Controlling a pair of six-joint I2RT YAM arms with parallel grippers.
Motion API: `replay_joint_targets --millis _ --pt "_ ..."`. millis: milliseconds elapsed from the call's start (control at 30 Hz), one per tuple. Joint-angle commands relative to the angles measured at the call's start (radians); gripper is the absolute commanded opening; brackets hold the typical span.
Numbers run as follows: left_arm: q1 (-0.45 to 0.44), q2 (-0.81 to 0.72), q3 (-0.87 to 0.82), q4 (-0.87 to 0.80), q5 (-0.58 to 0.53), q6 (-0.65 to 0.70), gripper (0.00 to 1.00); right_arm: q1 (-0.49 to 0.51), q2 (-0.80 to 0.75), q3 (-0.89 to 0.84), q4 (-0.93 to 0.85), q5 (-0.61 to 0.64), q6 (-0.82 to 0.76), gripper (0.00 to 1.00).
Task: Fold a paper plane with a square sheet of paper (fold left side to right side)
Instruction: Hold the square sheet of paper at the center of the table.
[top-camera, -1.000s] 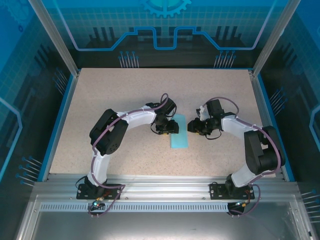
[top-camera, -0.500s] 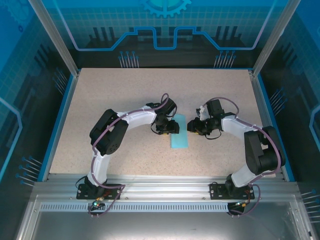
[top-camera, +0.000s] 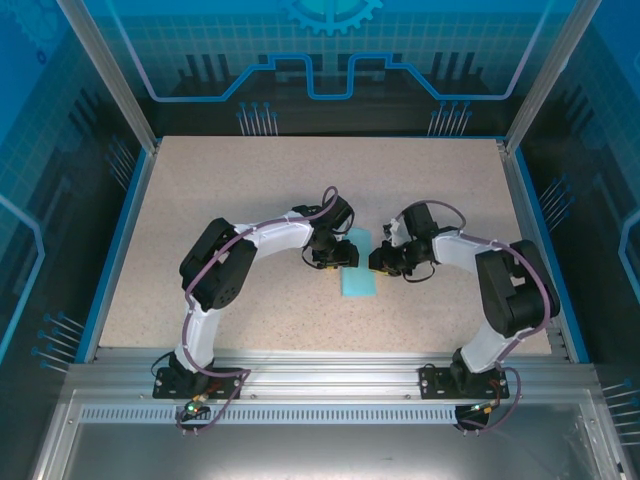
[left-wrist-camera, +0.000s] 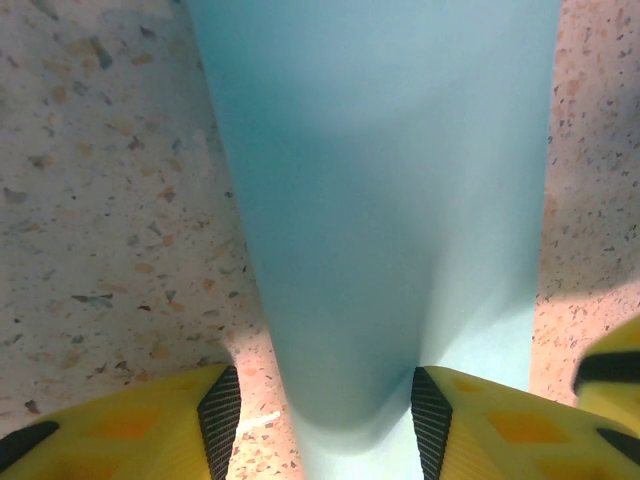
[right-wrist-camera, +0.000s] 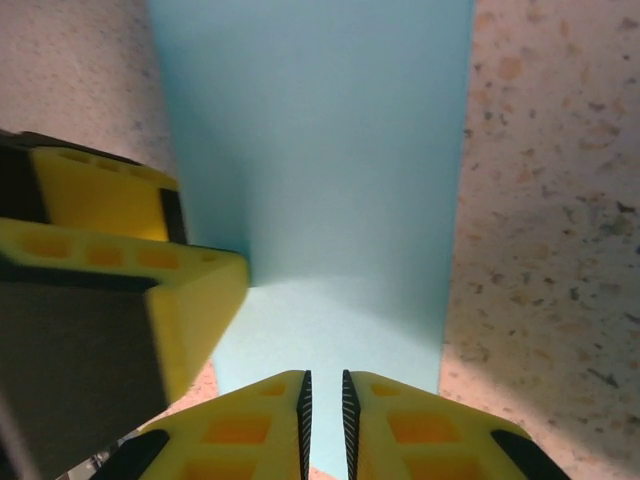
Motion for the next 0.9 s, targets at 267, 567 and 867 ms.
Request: replay_joint_targets --millis 267,567,867 --pt "-0.032 0.024 0.006 -0.017 0.021 0.021 0.54 0.024 0.116 0.003 -0.078 0.09 -0.033 0.19" --pt "-0.002 -0.13 -0.006 -0.06 -0.023 0.039 0.65 0.025 0.131 0.0 -0.113 0.16 -0.047 0.19" --pt "0.003 -0.206 -0.085 0.079 0.132 0.016 0.56 0.025 0.136 0.005 -0.119 0.17 -0.05 0.19"
